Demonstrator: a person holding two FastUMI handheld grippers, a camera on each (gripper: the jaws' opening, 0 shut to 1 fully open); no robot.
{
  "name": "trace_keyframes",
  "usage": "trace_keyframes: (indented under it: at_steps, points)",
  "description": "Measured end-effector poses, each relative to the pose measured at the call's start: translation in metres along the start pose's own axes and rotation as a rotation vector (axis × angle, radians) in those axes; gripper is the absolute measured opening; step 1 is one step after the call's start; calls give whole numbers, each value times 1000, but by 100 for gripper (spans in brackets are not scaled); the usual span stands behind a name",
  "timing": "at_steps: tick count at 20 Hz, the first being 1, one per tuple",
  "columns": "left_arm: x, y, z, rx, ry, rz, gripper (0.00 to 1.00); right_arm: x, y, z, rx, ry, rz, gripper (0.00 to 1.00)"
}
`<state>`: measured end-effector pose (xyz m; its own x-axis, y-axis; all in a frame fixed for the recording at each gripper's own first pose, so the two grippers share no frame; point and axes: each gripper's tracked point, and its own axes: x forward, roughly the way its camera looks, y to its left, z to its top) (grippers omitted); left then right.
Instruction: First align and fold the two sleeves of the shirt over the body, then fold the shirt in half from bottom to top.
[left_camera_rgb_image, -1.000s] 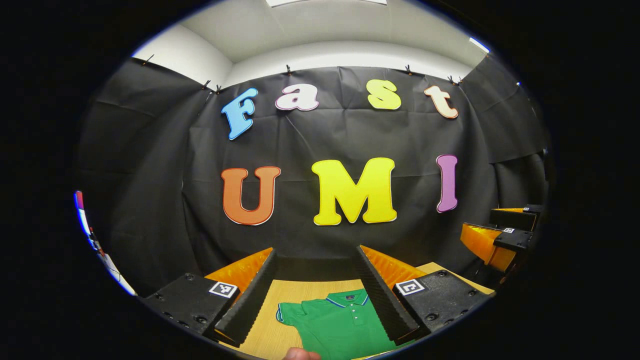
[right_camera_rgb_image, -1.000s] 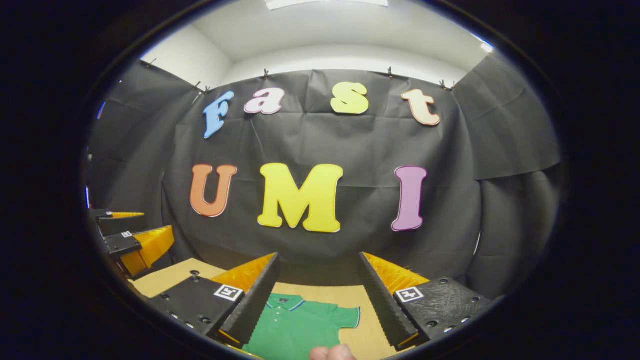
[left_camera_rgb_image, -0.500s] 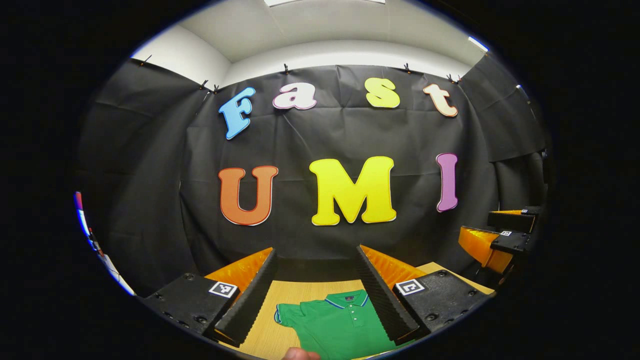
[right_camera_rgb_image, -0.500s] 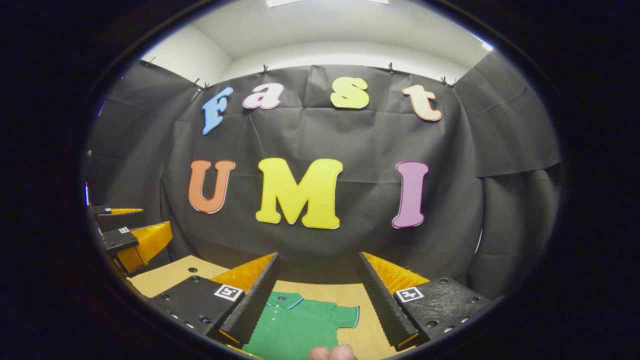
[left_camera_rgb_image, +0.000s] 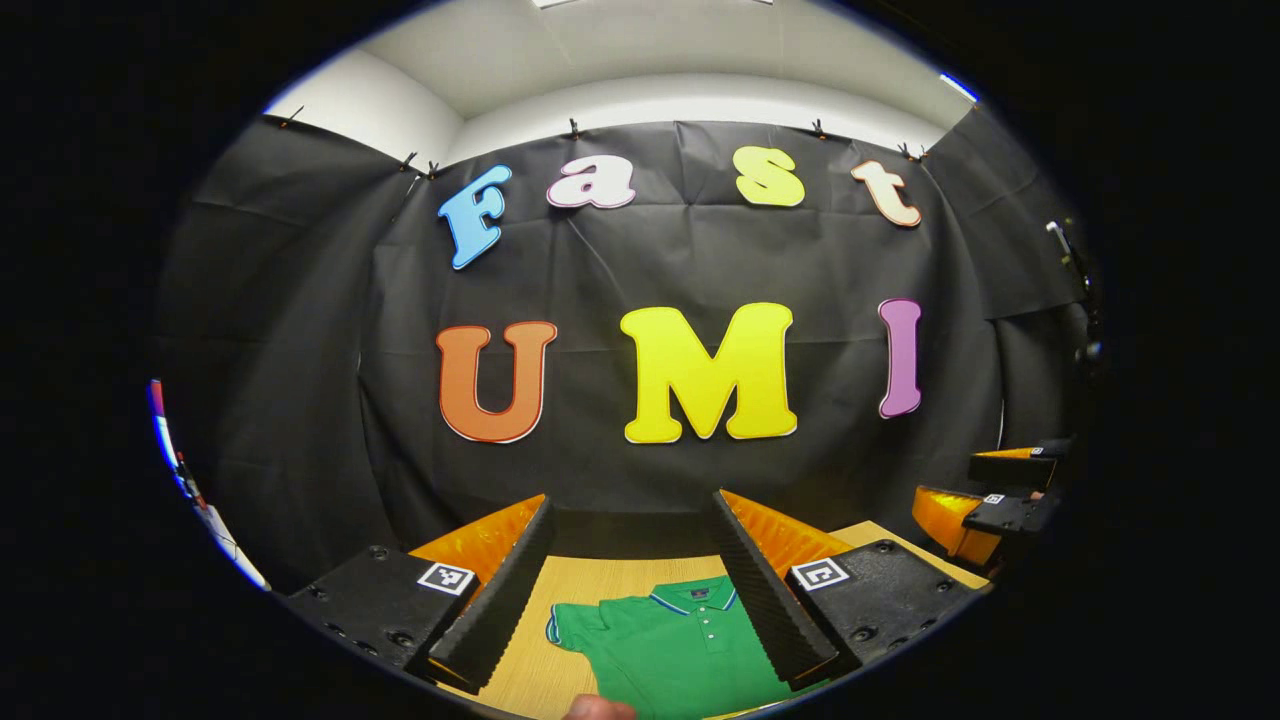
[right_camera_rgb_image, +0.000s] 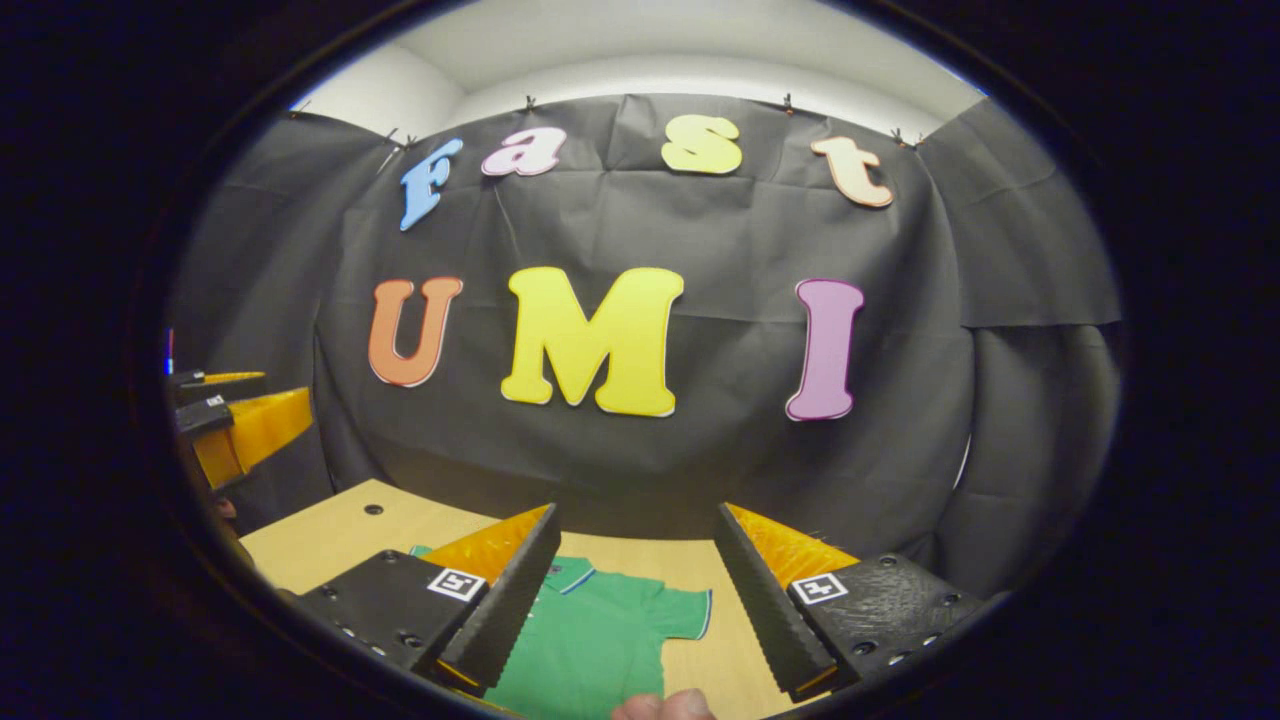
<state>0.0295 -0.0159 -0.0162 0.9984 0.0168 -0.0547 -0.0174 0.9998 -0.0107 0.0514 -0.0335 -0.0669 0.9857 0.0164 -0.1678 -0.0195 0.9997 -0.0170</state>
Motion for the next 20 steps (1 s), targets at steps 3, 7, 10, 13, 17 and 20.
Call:
trace_keyframes:
  at_steps: [3,7,10,13,17,20]
  points:
    - [5,-2,-8,-10,21,5,99,14,-12,-14,6,35,-8,95]
    - [13,-5,-13,-1,38,20,99,44,-35,-47,0,118,-9,97]
    - [21,-10,-18,6,55,30,99,73,-56,-82,-2,197,-12,95]
    - [27,-16,-24,10,74,40,99,103,-71,-122,11,295,8,97]
    - [32,-24,-28,21,87,47,99,147,-85,-172,42,394,37,95]
    - [35,-27,-36,23,108,51,99,180,-96,-209,39,456,31,97]
